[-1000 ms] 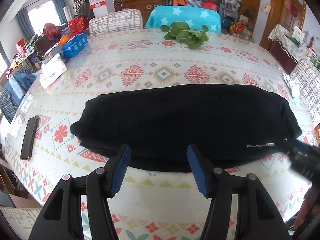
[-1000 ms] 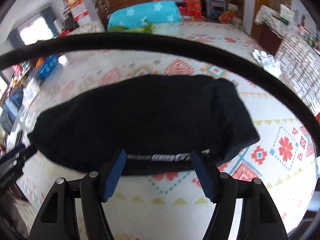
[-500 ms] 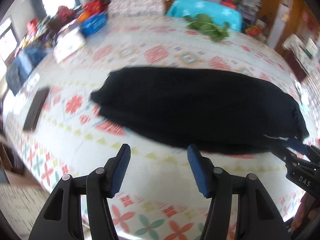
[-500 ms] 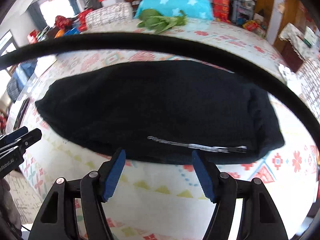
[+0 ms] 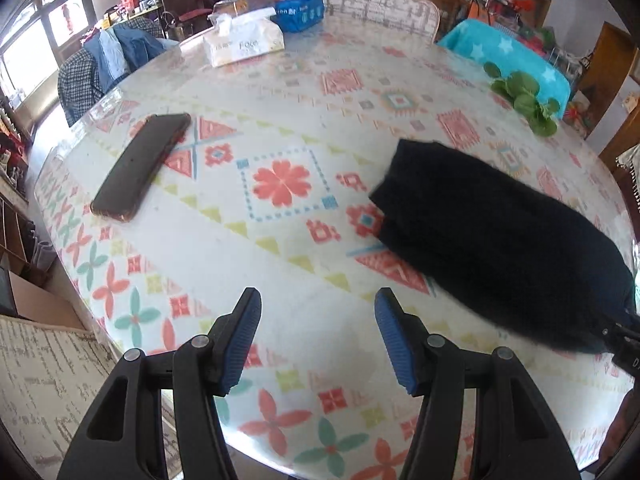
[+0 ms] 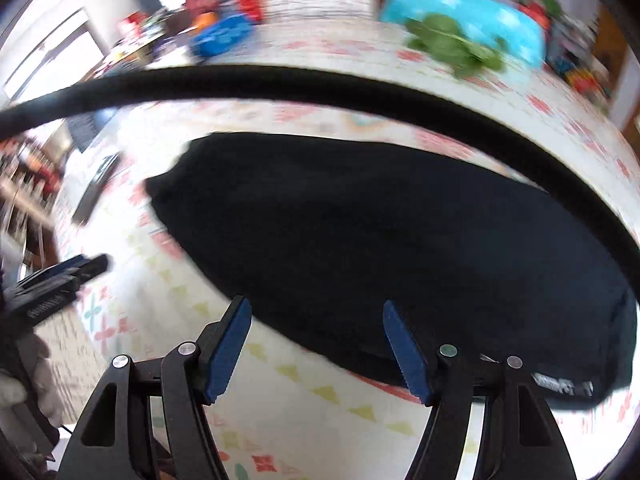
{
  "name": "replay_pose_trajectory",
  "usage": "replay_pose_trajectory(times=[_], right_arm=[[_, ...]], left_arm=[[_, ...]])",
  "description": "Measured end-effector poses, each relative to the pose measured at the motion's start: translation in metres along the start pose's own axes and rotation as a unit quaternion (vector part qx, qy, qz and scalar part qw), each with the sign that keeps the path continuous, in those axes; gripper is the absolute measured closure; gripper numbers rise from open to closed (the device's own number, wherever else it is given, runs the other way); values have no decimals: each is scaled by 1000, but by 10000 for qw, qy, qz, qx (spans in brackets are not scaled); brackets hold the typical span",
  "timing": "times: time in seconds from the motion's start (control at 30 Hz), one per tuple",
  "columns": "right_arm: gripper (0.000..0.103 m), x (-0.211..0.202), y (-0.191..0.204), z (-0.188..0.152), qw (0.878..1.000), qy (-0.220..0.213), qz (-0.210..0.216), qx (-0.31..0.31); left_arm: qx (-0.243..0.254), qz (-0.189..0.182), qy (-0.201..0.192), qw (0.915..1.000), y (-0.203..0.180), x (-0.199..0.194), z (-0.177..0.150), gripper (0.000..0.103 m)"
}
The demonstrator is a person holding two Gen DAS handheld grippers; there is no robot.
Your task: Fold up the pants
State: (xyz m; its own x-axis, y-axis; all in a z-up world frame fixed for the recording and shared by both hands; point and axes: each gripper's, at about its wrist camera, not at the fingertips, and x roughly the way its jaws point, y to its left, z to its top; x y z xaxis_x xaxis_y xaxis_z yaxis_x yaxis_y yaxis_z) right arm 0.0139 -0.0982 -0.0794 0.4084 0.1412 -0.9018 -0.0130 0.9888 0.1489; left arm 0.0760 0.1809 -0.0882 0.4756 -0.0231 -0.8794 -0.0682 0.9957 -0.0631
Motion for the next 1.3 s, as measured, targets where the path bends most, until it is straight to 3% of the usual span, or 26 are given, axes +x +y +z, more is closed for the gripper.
replay_pose_trajectory(times=[0.13, 0.2, 0.27, 0.33, 0.43, 0.53, 0.63, 0.73, 0.93, 1.03, 1.3], right_arm=[[31, -36, -90, -31, 9880, -340, -715, 1327], [31, -58, -132, -53, 9737, -521, -1175, 1880], [31, -81, -179, -80, 9520, -662, -1584, 2535], [31, -91, -212, -98, 9359, -662, -1647, 3041], [30, -90, -237, -110, 9253, -763, -1218, 3510], [31, -73, -241, -109, 9244, -612, -1158, 3583], [78, -54, -243, -106, 9250, -375, -1213, 3580], [85, -50, -247, -107, 9268, -430, -985, 3598], [87, -80, -247, -94, 9316, -813, -647, 3483], [87, -94, -250, -88, 9326, -983, -680, 3406], [80, -49, -267, -107, 9330, -462, -888, 3458]], left_arm=[[43, -82, -112, 9999, 2, -4, 12, 45], [89, -131, -136, 9998, -4, -4, 15, 45], [164, -168, -114, 9997, -11, -1, 17, 45], [244, -209, -45, 9995, -21, 2, 16, 45], [280, -305, 81, 9991, -33, 6, 11, 45], [255, -442, 170, 9986, -44, 5, 6, 45], [346, -417, 106, 9985, -54, -2, 1, 45], [401, -377, 35, 9985, -60, -8, -4, 45], [298, -338, -13, 9990, -64, -14, -11, 45], [214, -327, -7, 9992, -64, -13, -14, 45], [1, -161, 17, 9999, -54, -11, -20, 45]])
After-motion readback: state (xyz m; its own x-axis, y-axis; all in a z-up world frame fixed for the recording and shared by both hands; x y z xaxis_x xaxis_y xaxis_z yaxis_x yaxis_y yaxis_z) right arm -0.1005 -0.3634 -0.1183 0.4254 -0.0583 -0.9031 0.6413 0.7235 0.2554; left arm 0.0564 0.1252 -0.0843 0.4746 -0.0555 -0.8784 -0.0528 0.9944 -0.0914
